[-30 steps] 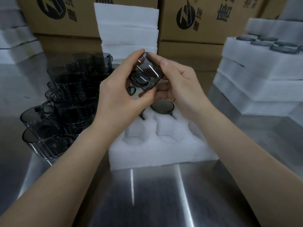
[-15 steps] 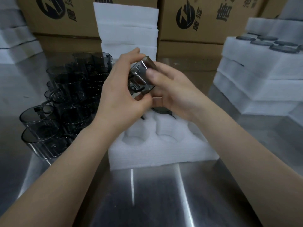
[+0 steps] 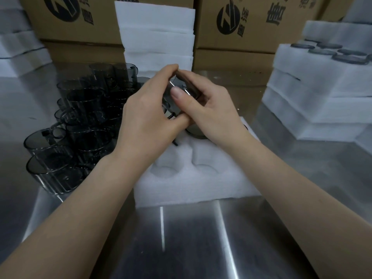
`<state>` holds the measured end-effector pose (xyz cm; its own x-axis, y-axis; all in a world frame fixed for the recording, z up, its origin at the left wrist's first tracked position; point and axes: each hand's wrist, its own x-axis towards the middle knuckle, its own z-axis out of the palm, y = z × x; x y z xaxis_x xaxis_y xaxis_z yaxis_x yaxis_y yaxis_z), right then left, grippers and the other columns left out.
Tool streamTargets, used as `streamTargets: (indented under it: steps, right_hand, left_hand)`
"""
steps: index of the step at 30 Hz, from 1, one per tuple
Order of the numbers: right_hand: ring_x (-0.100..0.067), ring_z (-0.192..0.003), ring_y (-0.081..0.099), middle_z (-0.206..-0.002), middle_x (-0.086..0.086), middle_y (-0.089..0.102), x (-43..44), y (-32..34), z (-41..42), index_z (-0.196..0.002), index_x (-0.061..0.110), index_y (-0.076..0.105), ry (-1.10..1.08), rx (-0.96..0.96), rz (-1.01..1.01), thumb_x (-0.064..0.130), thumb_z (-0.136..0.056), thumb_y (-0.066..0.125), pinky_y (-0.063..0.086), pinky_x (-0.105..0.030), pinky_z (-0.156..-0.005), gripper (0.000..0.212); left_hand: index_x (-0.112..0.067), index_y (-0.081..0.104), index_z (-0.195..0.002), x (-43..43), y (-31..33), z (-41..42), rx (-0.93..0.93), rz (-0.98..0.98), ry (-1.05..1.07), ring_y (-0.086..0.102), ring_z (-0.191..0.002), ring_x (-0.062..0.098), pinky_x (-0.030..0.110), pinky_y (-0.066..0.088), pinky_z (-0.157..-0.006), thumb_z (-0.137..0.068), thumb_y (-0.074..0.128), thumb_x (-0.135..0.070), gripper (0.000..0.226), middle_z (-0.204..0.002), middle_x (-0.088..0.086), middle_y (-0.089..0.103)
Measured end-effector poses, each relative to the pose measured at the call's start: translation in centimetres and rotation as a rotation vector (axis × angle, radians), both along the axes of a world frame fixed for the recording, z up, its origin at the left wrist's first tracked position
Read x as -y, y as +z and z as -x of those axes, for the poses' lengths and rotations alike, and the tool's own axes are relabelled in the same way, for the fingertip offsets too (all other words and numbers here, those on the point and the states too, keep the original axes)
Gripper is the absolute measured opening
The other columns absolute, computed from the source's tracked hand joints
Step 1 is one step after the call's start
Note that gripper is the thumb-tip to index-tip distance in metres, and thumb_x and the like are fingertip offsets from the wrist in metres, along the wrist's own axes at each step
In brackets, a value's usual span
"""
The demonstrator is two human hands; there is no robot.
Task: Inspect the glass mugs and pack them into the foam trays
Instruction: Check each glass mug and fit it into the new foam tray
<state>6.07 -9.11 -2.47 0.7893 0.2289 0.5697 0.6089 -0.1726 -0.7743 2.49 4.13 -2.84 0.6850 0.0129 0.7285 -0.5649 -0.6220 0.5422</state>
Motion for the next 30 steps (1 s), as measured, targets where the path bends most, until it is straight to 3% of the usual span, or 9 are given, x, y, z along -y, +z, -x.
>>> streamTargets:
  steps: [4, 8, 10, 14, 18, 20, 24, 28, 30]
  right_hand:
    - [-0.006, -0.111, 0.064, -0.113, 0.006, 0.07, 0.1, 0.0, -0.1, -0.127, 0.016, 0.062, 0.075, -0.056, -0.077, 0.018, -0.095, 0.061, 0.051, -0.025, -0.095, 0.032]
    - [-0.01, -0.092, 0.07, -0.096, 0.006, 0.073, 0.2, 0.3, 0.1, -0.122, 0.02, 0.064, 0.202, -0.21, -0.235, 0.016, -0.099, 0.055, 0.057, -0.027, -0.064, 0.025]
    - [-0.012, -0.082, 0.071, -0.093, 0.001, 0.074, 0.3, 0.5, 0.1, -0.122, 0.014, 0.066, 0.217, -0.281, -0.275, 0.019, -0.101, 0.052, 0.055, -0.026, -0.058, 0.026]
    - [-0.018, -0.073, 0.071, -0.088, -0.003, 0.075, 0.6, 0.9, -0.2, -0.111, 0.015, 0.071, 0.233, -0.385, -0.328, 0.025, -0.103, 0.048, 0.058, -0.035, -0.06, 0.026]
    - [-0.022, -0.073, 0.069, -0.088, -0.01, 0.073, 1.1, 1.3, -0.8, -0.102, 0.012, 0.071, 0.25, -0.507, -0.368, 0.026, -0.101, 0.052, 0.06, -0.042, -0.07, 0.024]
    - [-0.023, -0.085, 0.069, -0.095, -0.012, 0.072, 1.4, 1.5, -0.8, -0.112, 0.009, 0.066, 0.365, -0.617, -0.352, 0.035, -0.1, 0.051, 0.059, -0.039, -0.075, 0.033]
    - [-0.028, -0.108, 0.063, -0.116, -0.014, 0.065, 1.5, 1.5, -0.6, -0.129, 0.01, 0.053, 0.74, -0.831, -0.299, 0.055, -0.098, 0.037, 0.054, -0.042, -0.088, 0.057]
    - [-0.029, -0.103, 0.064, -0.114, -0.014, 0.066, 1.5, 1.3, -0.7, -0.123, 0.011, 0.057, 0.68, -0.738, -0.304, 0.044, -0.101, 0.038, 0.053, -0.041, -0.089, 0.044]
    - [-0.03, -0.101, 0.065, -0.115, -0.014, 0.066, 1.5, 1.2, -0.7, -0.124, 0.009, 0.058, 0.596, -0.636, -0.309, 0.032, -0.101, 0.044, 0.053, -0.04, -0.087, 0.035]
  left_hand:
    - [-0.013, 0.05, -0.138, -0.1, 0.0, -0.1, 0.033, -0.007, 0.011, 0.061, -0.106, 0.007, 0.023, 0.048, -0.093, -0.077, 0.071, -0.026, 0.065, -0.119, -0.004, 0.065]
    - [-0.011, 0.053, -0.135, 0.0, -0.3, -0.3, 0.101, -0.029, 0.032, 0.061, -0.107, 0.009, 0.019, 0.047, -0.093, -0.079, 0.072, -0.02, 0.06, -0.12, -0.001, 0.065]
    - [-0.009, 0.053, -0.134, 0.0, -0.4, -0.3, 0.125, -0.045, 0.027, 0.06, -0.109, 0.008, 0.016, 0.045, -0.094, -0.079, 0.074, -0.018, 0.06, -0.122, -0.001, 0.064]
    - [-0.006, 0.052, -0.135, -0.1, -0.4, -0.2, 0.16, -0.093, -0.001, 0.057, -0.114, 0.007, 0.013, 0.041, -0.098, -0.079, 0.077, -0.016, 0.062, -0.127, 0.001, 0.061]
    - [-0.002, 0.049, -0.135, -0.2, -0.3, 0.0, 0.196, -0.096, -0.065, 0.055, -0.12, 0.012, 0.024, 0.044, -0.103, -0.08, 0.077, -0.011, 0.062, -0.131, 0.006, 0.057]
    - [0.0, 0.046, -0.136, -0.2, -0.3, 0.0, 0.219, -0.083, -0.122, 0.053, -0.125, 0.015, 0.029, 0.045, -0.104, -0.081, 0.077, -0.008, 0.064, -0.135, 0.006, 0.053]
    - [-0.002, 0.039, -0.134, -0.1, -0.5, -0.3, 0.241, -0.012, -0.221, 0.047, -0.133, 0.014, 0.023, 0.041, -0.106, -0.077, 0.077, -0.001, 0.068, -0.142, 0.008, 0.044]
    - [-0.02, 0.031, -0.121, -0.2, -0.5, -0.6, 0.162, 0.029, -0.24, 0.04, -0.138, 0.012, 0.026, 0.037, -0.109, -0.072, 0.081, -0.007, 0.071, -0.149, 0.013, 0.04]
    - [-0.02, 0.031, -0.119, -0.3, -0.5, -0.6, 0.117, 0.05, -0.221, 0.041, -0.136, 0.006, 0.019, 0.038, -0.105, -0.072, 0.082, -0.015, 0.07, -0.148, 0.01, 0.041]
